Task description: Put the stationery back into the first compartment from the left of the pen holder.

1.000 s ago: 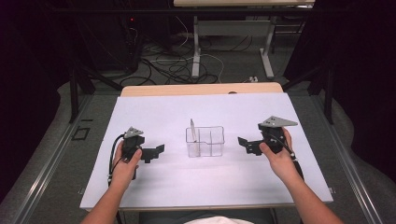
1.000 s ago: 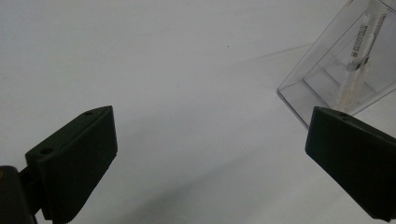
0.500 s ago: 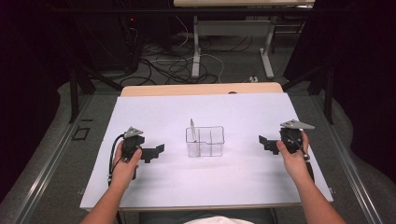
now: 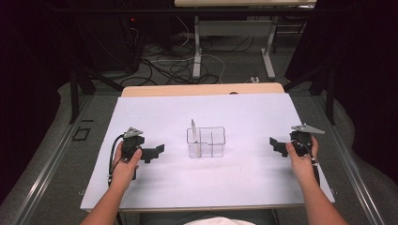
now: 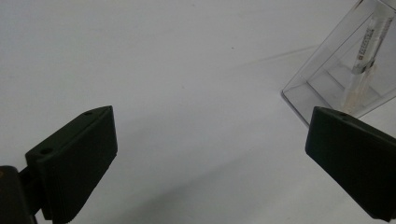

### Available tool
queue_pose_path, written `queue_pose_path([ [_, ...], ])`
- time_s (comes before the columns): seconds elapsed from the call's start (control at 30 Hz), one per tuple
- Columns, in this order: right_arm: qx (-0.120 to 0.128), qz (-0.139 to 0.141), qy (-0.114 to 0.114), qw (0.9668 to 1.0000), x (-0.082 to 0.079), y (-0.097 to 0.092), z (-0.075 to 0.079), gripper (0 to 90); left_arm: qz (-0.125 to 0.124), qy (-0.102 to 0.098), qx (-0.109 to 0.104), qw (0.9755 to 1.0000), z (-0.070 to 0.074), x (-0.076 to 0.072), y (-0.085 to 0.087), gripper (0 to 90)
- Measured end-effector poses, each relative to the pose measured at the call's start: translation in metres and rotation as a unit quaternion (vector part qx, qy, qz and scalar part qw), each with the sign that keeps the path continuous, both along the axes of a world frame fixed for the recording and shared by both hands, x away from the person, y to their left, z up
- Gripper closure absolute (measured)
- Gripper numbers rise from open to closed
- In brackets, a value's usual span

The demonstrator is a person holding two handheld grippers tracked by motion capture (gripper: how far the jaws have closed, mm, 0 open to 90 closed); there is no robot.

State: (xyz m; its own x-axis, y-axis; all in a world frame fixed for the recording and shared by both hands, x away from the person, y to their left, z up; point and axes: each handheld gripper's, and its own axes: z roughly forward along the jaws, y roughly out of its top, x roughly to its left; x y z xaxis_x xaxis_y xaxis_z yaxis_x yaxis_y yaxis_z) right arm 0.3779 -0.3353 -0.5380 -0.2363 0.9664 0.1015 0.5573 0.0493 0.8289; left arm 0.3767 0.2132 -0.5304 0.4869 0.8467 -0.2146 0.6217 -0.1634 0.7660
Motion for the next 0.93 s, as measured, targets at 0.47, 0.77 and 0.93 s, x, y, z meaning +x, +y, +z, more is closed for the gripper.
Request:
queue_pose_path([
  [0.47, 0.009, -0.013, 0.017, 0.9997, 0.0037, -0.0012, -0.0087, 0.0, 0.005, 0.002, 0.0, 1.0, -0.001, 0.0007, 0.0009, 2.4],
  [0.77, 0.005, -0.007, 0.017, 0.9998, 0.0054, 0.0025, -0.0094, 0.0, 0.009, 0.005, 0.001, 0.9999, -0.0018, 0.0016, 0.004, 2.4],
  [0.93, 0.003, -0.008, 0.018, 0.9998, 0.0061, 0.002, -0.0105, 0.0, 0.01, 0.004, -0.002, 0.9999, -0.0016, 0.0011, 0.0043, 2.4],
])
